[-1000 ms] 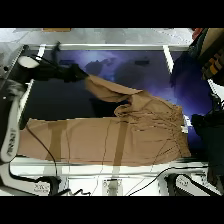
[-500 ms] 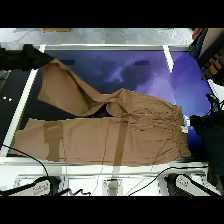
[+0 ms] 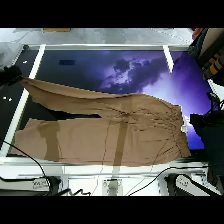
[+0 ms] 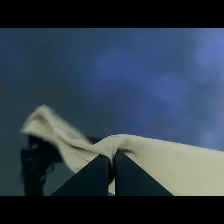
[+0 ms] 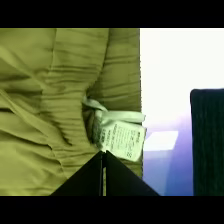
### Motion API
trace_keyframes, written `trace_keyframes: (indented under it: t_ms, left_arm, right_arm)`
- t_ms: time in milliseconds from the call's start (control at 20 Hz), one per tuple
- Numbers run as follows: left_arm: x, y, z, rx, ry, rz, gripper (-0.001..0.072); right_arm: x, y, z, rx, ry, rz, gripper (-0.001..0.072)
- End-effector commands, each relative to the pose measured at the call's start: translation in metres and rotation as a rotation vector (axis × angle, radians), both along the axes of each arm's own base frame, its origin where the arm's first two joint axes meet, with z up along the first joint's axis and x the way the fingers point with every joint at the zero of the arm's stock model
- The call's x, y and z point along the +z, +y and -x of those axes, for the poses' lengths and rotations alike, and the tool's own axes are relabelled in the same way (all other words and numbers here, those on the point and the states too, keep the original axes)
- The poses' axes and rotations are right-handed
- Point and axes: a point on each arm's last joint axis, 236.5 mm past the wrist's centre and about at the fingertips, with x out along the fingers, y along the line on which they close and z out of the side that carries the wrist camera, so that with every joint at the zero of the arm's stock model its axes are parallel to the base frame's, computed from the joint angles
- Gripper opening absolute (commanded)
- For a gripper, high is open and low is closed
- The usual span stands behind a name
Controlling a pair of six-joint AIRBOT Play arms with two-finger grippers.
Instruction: Fold the clothes and pants, and hang the long-sleeved shirts on hangers.
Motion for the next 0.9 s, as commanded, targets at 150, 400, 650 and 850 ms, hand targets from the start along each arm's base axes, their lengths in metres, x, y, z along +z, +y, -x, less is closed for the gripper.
trace_keyframes:
  t_ms: [150,400,650,850]
  left_arm:
    - [-0.115,0.031,-0.019,0.111,0.164,0.08,0.0012]
    - [-0.083,0.048,-0.004,0.14,0.135,0.066,0.0012]
    - [-0.007,0.06,0.039,0.166,0.075,0.03,0.0011]
    - [0.001,0.056,0.059,0.131,0.121,0.001,0.0012]
  right_arm:
    - [0.009,-0.003,-0.026,-0.045,-0.115,-0.003,0.0024]
    - [0.015,-0.015,-0.041,-0.073,-0.179,0.039,0.0024]
    - [0.016,-0.018,-0.043,-0.078,-0.192,0.051,0.0024]
    - [0.016,-0.019,-0.044,-0.08,-0.196,0.054,0.0024]
